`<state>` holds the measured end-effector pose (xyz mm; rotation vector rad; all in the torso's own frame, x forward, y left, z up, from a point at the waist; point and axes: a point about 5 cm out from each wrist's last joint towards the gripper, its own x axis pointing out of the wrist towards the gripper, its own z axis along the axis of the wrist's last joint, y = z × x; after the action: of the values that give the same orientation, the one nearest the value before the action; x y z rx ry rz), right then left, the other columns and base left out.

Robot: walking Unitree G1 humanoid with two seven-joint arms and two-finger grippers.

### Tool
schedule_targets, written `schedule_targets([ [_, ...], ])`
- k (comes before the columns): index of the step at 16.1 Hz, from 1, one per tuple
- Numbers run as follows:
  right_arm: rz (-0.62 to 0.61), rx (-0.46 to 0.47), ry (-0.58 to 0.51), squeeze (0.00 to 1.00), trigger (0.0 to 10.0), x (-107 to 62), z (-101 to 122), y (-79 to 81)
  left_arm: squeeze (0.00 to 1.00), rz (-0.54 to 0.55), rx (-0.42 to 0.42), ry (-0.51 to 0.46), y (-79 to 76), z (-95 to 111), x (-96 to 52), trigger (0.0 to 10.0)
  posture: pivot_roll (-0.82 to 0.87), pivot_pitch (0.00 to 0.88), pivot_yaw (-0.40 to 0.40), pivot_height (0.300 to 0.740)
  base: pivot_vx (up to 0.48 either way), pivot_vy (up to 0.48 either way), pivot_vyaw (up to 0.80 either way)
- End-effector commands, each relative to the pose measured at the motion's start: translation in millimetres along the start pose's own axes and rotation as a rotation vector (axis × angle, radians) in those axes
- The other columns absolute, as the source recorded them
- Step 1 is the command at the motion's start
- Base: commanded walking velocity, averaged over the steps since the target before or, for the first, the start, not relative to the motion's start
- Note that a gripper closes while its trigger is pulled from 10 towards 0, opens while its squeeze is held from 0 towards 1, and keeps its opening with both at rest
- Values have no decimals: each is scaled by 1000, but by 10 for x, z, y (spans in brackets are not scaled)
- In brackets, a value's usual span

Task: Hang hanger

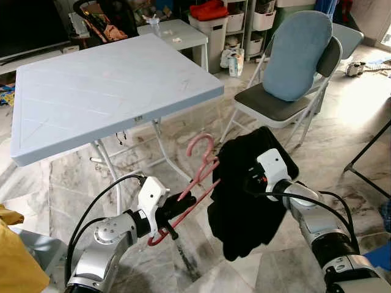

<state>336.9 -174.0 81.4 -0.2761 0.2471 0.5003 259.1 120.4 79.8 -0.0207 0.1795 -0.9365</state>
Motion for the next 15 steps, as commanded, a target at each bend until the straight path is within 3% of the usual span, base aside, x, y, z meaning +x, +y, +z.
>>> schedule_targets([
  [1, -11, 9, -17, 0, 0, 9, 54, 5, 0, -26, 25, -52, -14, 128, -1, 0, -98, 7, 49, 740, 0, 0, 0],
  [3, -40, 31, -12, 0, 0, -2, 41, -16, 0, -18, 25, -57, -15, 140, -8, 0, -96, 8, 48, 740, 0, 0, 0],
  [5, -102, 132, -35, 0, 0, -12, 52, -80, 0, -24, 22, -47, -23, 133, -24, 0, -94, 9, 46, 740, 0, 0, 0],
  [11, -166, 241, -77, 0, 0, -29, 111, -192, 0, -20, 22, -33, -32, 102, -40, 0, -97, 10, 42, 740, 0, 0, 0],
  [15, -309, 308, -232, 0, 0, -86, 400, -466, 0, 13, 16, -14, -30, 26, -66, 0, -100, 6, 36, 740, 0, 0, 0],
])
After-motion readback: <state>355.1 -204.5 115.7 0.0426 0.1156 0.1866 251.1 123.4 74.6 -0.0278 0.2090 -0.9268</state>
